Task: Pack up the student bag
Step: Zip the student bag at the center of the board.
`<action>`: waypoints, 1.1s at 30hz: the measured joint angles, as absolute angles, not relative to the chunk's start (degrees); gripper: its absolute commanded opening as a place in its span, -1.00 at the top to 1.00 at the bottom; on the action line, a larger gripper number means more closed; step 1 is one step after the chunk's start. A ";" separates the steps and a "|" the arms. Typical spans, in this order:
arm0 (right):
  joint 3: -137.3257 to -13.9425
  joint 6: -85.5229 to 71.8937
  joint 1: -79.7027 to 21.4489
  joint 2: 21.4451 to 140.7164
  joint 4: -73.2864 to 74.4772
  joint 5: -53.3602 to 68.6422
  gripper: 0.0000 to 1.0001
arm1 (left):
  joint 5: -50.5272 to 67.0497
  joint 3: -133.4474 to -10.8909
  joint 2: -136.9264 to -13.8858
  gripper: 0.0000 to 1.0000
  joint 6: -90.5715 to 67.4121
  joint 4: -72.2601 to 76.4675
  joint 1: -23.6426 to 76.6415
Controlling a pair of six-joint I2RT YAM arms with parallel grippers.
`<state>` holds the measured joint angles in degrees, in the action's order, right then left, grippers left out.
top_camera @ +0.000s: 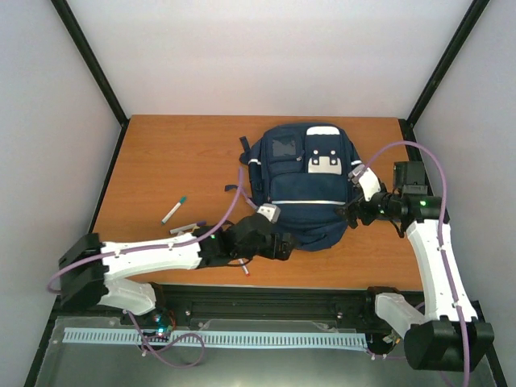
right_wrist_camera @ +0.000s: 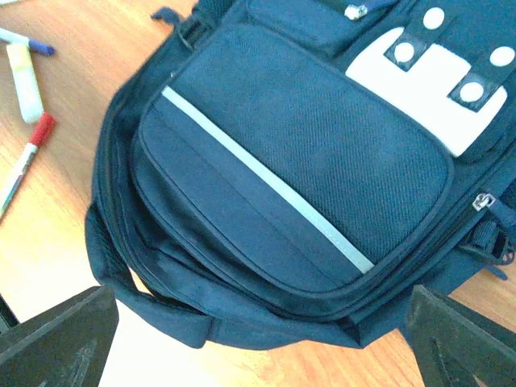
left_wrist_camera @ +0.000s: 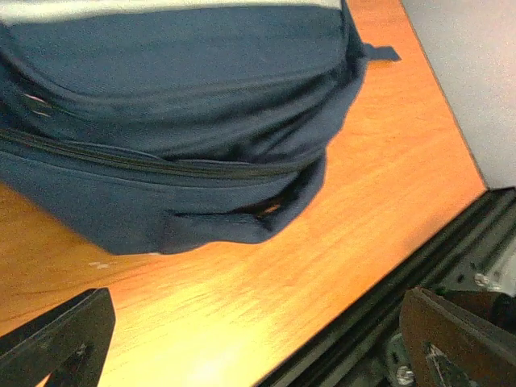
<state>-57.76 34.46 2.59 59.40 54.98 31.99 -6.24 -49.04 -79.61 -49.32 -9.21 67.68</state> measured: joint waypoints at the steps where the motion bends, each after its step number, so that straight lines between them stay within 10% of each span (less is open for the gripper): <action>1: -57.67 33.78 2.59 58.24 54.68 32.42 -1.00 | -8.01 -49.74 -77.58 -0.99 -48.38 -12.56 67.68; 18: -63.24 31.92 2.59 55.05 52.71 32.29 -1.00 | -37.93 -59.33 -60.71 -1.00 -32.34 -41.65 67.51; 25: -63.40 25.41 2.59 58.17 45.60 38.94 -0.55 | -57.10 -67.61 -59.53 -0.99 -41.87 -51.29 62.98; 33: -53.12 26.46 2.57 57.71 39.75 40.71 -0.33 | -48.01 -65.80 -55.55 -0.91 -40.62 -52.40 61.63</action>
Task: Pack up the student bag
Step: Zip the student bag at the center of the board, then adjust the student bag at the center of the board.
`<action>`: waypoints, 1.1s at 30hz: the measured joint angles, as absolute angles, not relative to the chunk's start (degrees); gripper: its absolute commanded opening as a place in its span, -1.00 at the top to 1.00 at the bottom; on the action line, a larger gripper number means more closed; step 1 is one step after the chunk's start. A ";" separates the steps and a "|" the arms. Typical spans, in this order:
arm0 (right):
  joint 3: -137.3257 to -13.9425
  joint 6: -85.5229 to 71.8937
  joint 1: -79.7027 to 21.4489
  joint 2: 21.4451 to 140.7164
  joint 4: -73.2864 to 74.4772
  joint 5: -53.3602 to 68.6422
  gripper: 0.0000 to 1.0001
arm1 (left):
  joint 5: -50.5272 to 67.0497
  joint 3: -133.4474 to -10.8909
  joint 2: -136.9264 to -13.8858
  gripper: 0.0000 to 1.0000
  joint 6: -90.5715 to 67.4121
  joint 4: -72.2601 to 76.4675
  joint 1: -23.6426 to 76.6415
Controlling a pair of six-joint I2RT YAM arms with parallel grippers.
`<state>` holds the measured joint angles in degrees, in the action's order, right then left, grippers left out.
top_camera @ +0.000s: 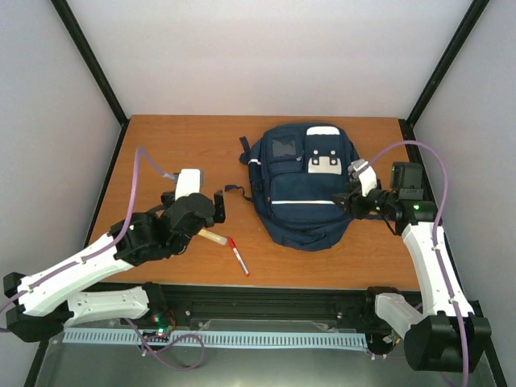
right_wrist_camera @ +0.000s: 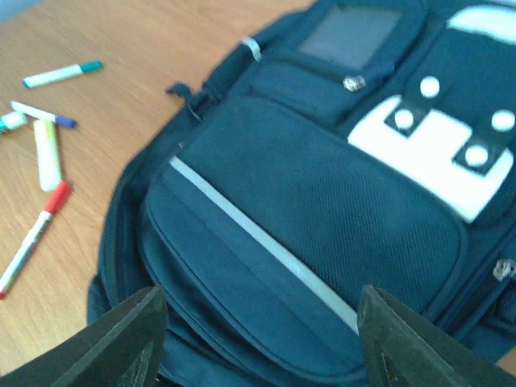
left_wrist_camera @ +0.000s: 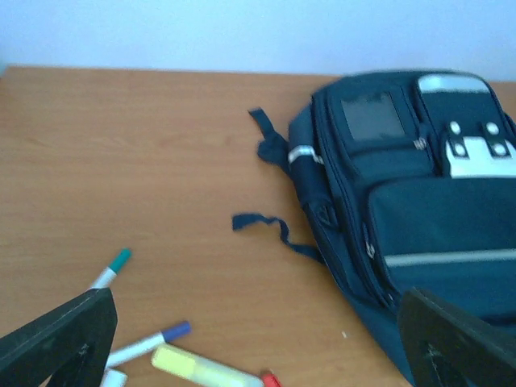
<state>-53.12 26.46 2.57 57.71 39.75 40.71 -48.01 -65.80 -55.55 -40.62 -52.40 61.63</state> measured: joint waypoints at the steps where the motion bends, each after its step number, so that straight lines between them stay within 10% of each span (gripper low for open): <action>1: -51.88 26.41 2.57 57.71 39.44 39.88 -0.34 | -46.46 -65.19 -55.22 -0.81 -40.64 -52.27 61.49; 17: -48.25 22.94 3.44 60.27 35.20 27.99 -0.55 | -9.34 -66.30 -85.14 -0.65 -40.73 -32.80 35.38; 33: -78.39 18.98 11.29 102.63 34.48 25.54 -0.01 | 4.80 -87.42 -115.46 -0.44 -40.86 -23.35 22.63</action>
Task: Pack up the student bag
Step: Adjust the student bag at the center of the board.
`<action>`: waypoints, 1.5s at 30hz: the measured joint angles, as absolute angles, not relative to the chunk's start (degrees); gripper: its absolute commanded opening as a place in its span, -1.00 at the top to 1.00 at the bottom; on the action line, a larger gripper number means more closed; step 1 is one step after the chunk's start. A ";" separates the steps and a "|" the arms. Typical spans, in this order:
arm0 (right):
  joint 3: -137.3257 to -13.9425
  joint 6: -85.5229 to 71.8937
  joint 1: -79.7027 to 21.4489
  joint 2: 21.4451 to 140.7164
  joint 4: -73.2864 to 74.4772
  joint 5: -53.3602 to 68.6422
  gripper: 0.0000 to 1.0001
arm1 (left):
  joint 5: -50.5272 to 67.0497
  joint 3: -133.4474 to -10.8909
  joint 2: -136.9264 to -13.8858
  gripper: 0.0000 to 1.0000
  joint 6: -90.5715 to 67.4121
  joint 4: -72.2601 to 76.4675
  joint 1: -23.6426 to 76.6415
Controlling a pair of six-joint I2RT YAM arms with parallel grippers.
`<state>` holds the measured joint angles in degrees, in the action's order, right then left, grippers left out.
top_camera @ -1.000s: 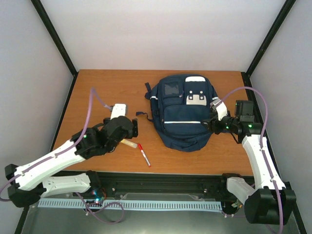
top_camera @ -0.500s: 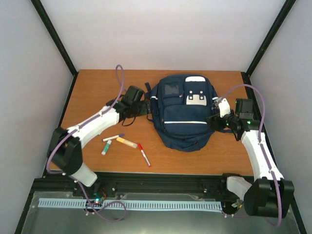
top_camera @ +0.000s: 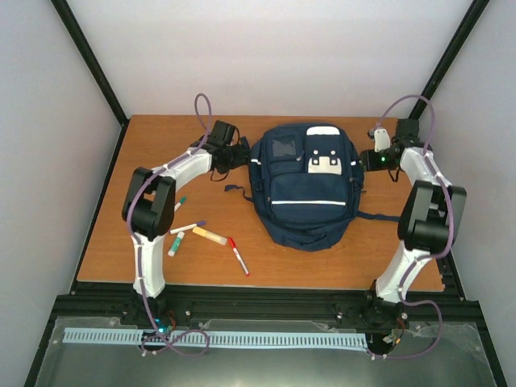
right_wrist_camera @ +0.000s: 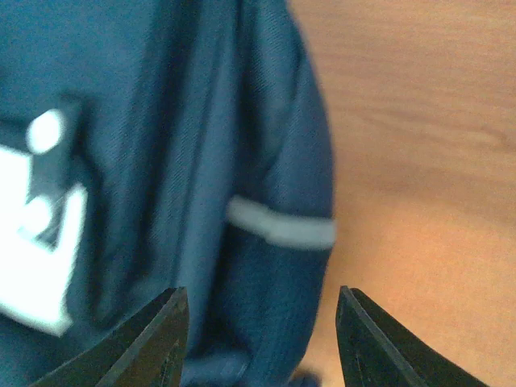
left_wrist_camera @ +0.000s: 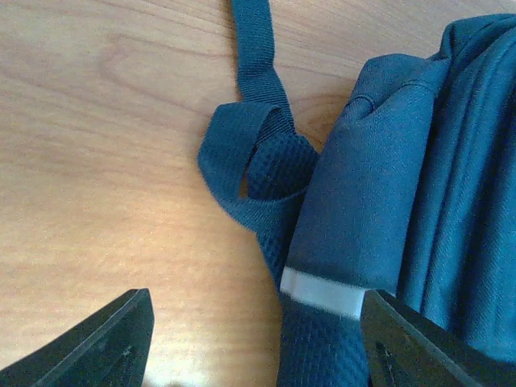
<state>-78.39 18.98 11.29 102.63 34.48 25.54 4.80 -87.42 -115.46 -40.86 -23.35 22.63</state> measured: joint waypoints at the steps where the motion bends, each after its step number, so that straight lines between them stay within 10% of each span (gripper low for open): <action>1: -80.93 18.83 11.49 105.51 34.74 25.34 -0.01 | 5.19 -88.79 -117.16 -0.44 -40.86 -23.11 22.63; 7: -91.42 17.91 11.53 118.74 35.46 24.49 0.05 | 7.46 -93.19 -123.09 -0.40 -40.88 -22.46 22.63; 15: -96.18 18.39 11.51 124.88 38.79 27.92 0.92 | 10.59 -95.15 -126.21 -0.31 -41.28 -20.49 22.68; 22: -82.41 19.25 13.76 114.93 34.52 29.45 0.95 | 12.80 -97.71 -128.79 -0.31 -41.25 -17.96 24.40; 34: -63.53 23.09 22.00 96.01 37.98 29.10 0.07 | 9.54 -101.14 -127.02 -0.57 -39.38 -22.87 30.46; 45: -60.25 24.21 22.65 70.65 42.30 31.40 -0.01 | 3.09 -85.41 -97.69 -0.49 -38.33 -30.94 30.33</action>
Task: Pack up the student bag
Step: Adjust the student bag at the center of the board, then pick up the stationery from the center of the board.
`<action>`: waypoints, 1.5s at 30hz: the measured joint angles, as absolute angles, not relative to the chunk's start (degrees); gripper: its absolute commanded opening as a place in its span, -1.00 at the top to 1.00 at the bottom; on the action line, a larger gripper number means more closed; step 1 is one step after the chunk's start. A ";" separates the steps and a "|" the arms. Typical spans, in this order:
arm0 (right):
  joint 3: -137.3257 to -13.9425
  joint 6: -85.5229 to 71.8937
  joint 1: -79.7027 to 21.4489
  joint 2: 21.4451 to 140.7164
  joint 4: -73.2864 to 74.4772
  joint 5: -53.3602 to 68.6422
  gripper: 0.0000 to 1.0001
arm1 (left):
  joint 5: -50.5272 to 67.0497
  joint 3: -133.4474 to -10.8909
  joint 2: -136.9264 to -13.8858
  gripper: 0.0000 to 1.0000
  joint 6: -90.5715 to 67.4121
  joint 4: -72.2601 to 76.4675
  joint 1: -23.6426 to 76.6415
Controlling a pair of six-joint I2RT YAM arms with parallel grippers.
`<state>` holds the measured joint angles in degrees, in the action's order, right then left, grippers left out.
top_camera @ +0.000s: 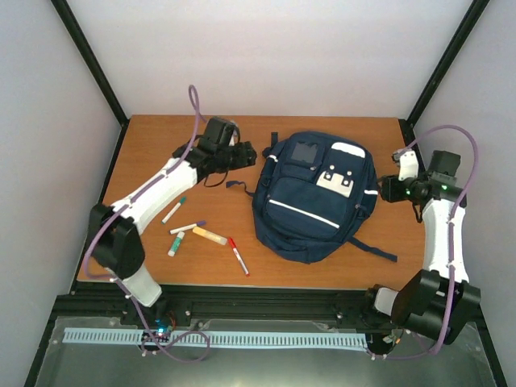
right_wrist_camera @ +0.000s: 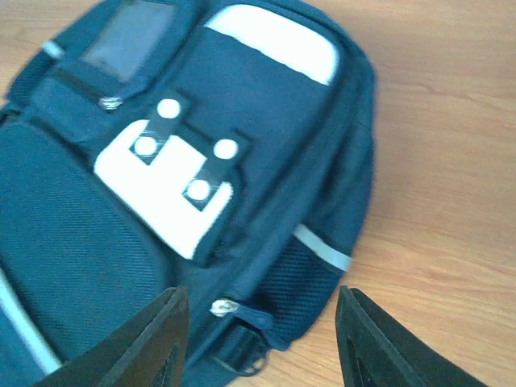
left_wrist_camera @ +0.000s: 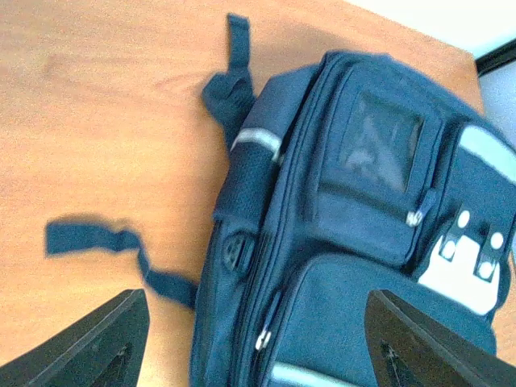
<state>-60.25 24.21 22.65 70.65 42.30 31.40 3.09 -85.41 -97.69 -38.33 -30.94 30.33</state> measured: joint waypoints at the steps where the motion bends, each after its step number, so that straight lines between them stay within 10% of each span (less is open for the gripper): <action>1: -60.18 24.16 21.58 69.60 42.76 31.51 -0.02 | 2.98 -83.46 -95.35 -0.48 -38.33 -31.57 30.41; 13: -57.04 24.27 -2.37 66.89 42.26 33.08 0.03 | -0.78 -61.49 -80.99 -0.29 -42.11 -40.40 36.60; 45: -49.74 25.50 -3.42 65.45 37.01 31.66 0.00 | -10.55 -51.00 -89.54 -0.01 -57.14 -43.29 58.92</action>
<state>-49.74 25.50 -3.42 65.45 37.01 31.66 -10.55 -51.00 -89.54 -57.14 -43.29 58.92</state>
